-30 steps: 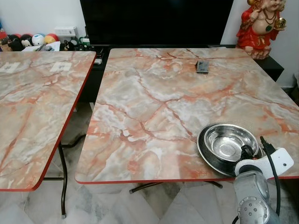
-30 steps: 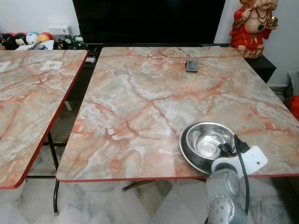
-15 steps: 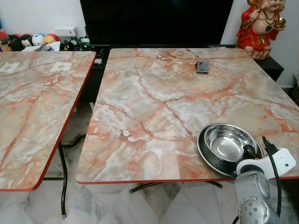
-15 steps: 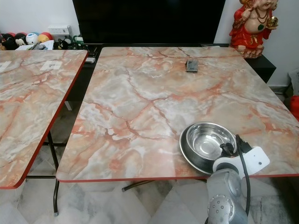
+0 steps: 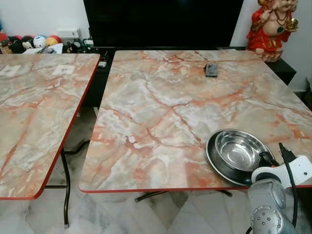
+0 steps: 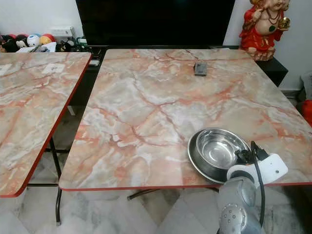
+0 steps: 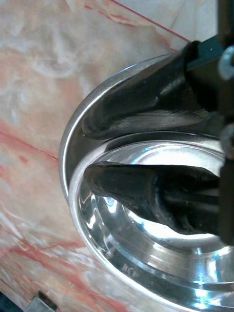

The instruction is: Setting the table

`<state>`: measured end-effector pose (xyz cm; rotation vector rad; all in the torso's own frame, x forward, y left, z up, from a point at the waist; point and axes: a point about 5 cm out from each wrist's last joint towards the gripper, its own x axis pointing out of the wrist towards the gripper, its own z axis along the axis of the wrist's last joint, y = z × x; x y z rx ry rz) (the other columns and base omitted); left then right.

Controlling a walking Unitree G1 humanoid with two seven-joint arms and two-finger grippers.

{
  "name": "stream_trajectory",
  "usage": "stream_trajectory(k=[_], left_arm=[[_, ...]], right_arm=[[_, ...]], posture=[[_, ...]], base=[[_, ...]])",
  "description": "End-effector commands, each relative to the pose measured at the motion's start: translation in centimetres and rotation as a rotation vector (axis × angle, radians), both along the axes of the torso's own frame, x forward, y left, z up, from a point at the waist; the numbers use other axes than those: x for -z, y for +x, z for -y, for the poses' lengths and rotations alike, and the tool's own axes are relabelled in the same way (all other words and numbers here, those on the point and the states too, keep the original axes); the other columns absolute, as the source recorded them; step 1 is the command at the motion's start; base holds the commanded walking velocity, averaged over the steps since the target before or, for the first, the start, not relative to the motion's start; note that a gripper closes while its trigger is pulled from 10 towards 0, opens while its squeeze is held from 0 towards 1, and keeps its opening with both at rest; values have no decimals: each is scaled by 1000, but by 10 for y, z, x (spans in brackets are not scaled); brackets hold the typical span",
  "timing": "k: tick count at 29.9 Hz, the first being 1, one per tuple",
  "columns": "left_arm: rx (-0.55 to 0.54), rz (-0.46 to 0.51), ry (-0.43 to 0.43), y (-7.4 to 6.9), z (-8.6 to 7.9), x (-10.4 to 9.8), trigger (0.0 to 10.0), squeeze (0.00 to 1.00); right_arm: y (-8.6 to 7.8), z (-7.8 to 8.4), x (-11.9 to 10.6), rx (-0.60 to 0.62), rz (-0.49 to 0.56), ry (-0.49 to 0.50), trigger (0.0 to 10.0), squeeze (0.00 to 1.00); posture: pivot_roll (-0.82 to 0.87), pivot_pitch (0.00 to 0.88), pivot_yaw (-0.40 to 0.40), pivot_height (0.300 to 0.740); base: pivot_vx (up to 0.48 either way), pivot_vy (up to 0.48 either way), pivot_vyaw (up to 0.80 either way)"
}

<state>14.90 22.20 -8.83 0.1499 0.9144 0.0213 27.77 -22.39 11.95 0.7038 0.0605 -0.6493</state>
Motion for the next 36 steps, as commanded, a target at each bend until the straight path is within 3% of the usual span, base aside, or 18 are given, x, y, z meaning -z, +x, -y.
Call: stream_trajectory(k=[1, 7, 20, 24, 30, 36], left_arm=[[3, -45, 0, -9, -2, 4, 10000, 0], [4, -45, -2, -9, -1, 4, 10000, 0], [-1, -39, 2, -8, 0, 4, 10000, 0], [-10, -39, 10, -8, -1, 4, 10000, 0], [-31, -25, 10, -7, -3, 3, 10000, 0], [-71, -11, 1, -5, -5, 1, 10000, 0]], right_arm=[[-3, 2, 1, 21, -8, -5, 10000, 0], [-4, 5, -1, 39, -11, -36, 10000, 0], [0, 8, -28, 23, 68, -276, 10000, 0], [11, -8, -43, -94, 130, -419, 10000, 0], [25, -31, -43, -274, 177, -427, 10000, 0], [32, -38, -50, -414, 222, -591, 10000, 0]], posture=[[-15, 99, -18, 740], [-16, 99, -17, 740], [-16, 95, -22, 740], [-18, 95, -23, 740], [-17, 92, -26, 740], [-24, 86, -36, 740]], base=[[0, 0, 0], [0, 0, 0], [0, 0, 0], [0, 0, 0], [0, 0, 0], [0, 0, 0]])
